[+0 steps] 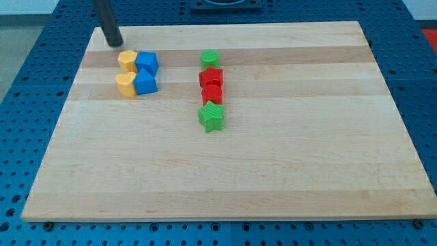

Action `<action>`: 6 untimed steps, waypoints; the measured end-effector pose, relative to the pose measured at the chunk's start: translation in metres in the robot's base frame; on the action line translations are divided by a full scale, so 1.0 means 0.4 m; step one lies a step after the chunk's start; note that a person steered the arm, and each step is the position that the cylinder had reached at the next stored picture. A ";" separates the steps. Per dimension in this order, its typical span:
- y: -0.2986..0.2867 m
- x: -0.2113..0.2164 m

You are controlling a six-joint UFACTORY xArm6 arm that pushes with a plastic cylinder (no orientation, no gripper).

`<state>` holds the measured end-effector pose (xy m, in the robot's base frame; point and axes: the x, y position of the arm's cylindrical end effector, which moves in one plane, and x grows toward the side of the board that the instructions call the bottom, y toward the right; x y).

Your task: Move the yellow hexagon above the yellow heart

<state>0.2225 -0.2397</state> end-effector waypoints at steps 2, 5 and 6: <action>0.051 0.022; 0.056 0.224; 0.056 0.284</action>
